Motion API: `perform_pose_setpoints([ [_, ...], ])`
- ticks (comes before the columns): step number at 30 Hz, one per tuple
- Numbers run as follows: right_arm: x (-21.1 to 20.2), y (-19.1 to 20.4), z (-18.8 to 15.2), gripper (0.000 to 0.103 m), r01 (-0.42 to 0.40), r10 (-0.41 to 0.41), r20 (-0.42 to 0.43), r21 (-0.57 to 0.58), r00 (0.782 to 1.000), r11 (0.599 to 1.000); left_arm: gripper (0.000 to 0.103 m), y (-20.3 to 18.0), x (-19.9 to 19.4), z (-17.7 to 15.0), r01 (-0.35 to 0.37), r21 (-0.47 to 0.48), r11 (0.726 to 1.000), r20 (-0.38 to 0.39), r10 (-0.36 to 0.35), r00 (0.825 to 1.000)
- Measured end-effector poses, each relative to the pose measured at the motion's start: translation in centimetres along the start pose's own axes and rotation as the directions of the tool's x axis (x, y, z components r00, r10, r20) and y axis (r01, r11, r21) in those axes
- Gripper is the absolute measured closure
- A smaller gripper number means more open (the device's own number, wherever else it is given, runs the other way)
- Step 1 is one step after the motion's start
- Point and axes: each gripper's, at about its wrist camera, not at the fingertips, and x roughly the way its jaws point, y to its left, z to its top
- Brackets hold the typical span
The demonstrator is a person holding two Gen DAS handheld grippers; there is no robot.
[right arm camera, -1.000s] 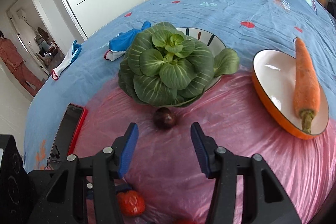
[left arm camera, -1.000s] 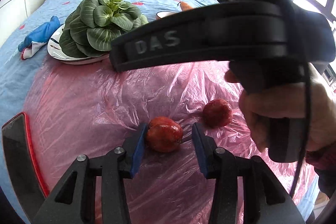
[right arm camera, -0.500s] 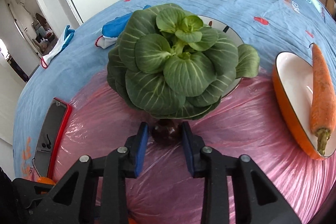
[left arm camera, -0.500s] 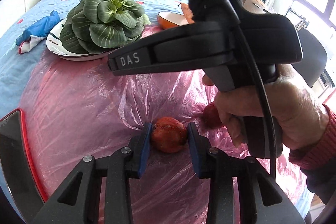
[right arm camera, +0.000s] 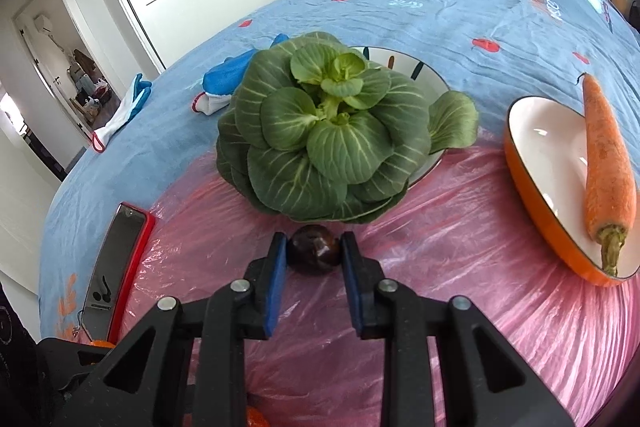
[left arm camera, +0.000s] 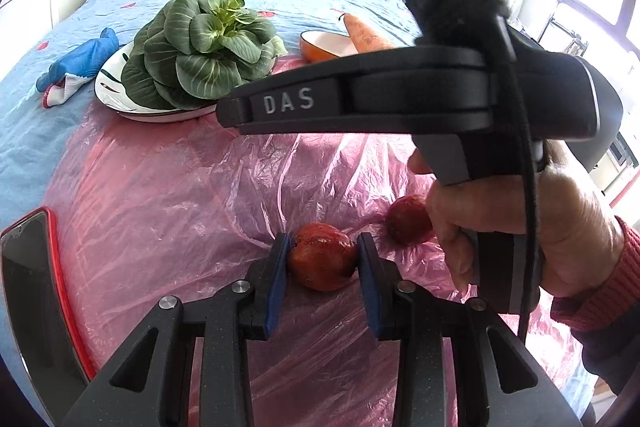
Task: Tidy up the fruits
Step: 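Carry the tomato and plum into the green tray with both tools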
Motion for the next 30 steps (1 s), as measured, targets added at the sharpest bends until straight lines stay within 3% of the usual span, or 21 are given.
perform_pose_setpoints([
  [12,-4.0,0.6,-2.2,0.062,0.014,-0.016,0.043,0.037,0.999,0.999,0.074,-0.3,-2.3,-0.4,-0.019,-0.013,1.0,0.013,0.019,1.0],
  [30,-13.2,-0.1,-10.3,0.062,0.119,-0.133,0.065,0.18,0.989,0.976,0.074,-3.7,-6.6,-1.7,-0.043,0.005,0.999,0.002,0.043,0.999],
])
